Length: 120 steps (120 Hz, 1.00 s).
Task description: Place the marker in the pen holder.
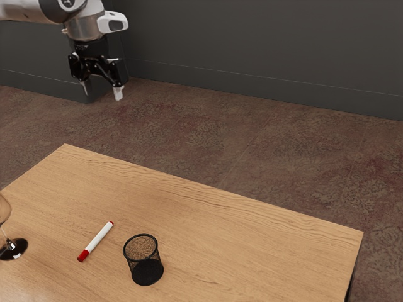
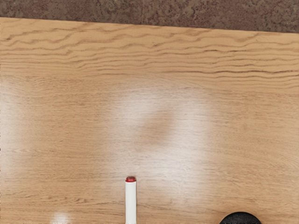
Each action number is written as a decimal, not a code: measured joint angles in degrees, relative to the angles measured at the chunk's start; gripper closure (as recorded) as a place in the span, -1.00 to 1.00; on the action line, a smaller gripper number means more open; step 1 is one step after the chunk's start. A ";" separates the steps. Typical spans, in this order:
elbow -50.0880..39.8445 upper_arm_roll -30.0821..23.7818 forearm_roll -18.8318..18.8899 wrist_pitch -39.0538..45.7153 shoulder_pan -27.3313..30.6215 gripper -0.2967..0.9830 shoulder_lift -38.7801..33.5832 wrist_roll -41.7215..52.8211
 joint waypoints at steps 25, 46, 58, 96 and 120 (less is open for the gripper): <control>-3.47 0.56 0.12 0.01 -0.39 -0.54 -3.42 0.28; -27.10 2.16 0.81 10.61 -0.65 -0.54 -7.61 0.40; -34.57 2.67 2.21 18.82 0.46 -0.54 -5.35 0.45; -52.67 3.39 3.56 39.41 -0.48 -0.54 -4.84 4.24; -58.91 3.40 3.47 49.19 -2.15 -0.54 -5.05 7.90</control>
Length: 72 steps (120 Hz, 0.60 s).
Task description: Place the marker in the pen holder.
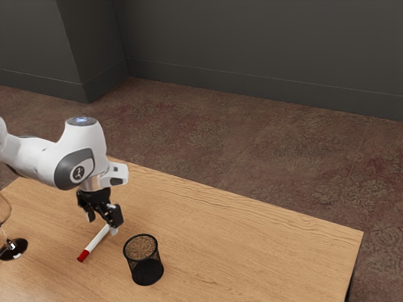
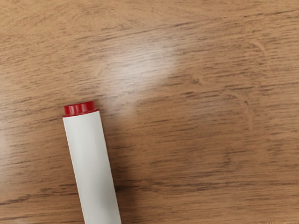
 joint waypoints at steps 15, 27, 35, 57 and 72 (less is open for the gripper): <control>-2.10 1.31 -0.13 3.37 -1.93 -0.54 0.04 0.97; -2.81 1.77 -0.17 4.92 -2.23 -0.54 0.84 1.03; -2.89 2.32 -0.18 5.45 -1.67 -0.54 0.98 0.99; -3.00 2.43 -0.19 6.36 3.16 -0.53 1.55 0.87; -2.97 2.23 -0.15 6.82 3.38 -0.50 2.23 0.82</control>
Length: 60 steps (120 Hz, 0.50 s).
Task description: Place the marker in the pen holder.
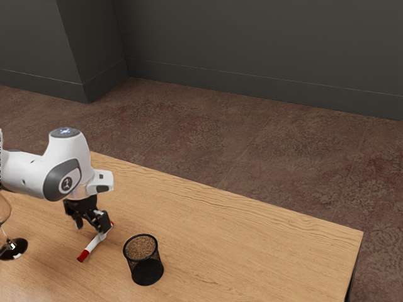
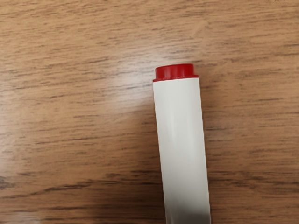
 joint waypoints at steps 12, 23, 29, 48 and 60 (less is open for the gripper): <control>0.03 -0.25 0.06 0.21 -1.41 -0.46 0.07 0.01; 0.09 -0.29 0.09 0.32 -1.98 -0.37 0.18 0.04; 0.19 -0.29 0.10 0.37 -1.82 -0.33 0.56 0.05; 0.55 -0.30 0.18 0.46 -1.21 -0.22 1.55 0.10; 0.63 -0.30 0.23 0.49 -1.27 -0.08 1.66 0.11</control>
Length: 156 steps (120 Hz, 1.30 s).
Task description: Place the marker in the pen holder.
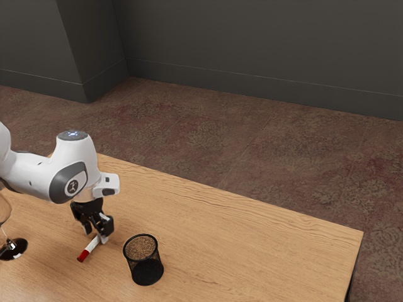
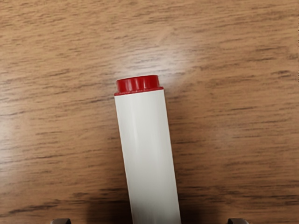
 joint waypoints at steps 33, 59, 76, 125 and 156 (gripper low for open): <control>0.27 -0.07 0.11 0.09 -0.02 0.33 0.36 0.07; 0.31 -0.32 0.31 0.15 0.08 0.53 0.61 -0.13; 0.28 -2.77 0.37 0.71 0.15 0.58 -3.90 -0.61; -6.73 -15.64 -4.10 20.50 -0.10 0.62 -20.17 -1.62; -15.76 -22.49 -8.55 33.30 -0.13 0.63 -24.01 -1.08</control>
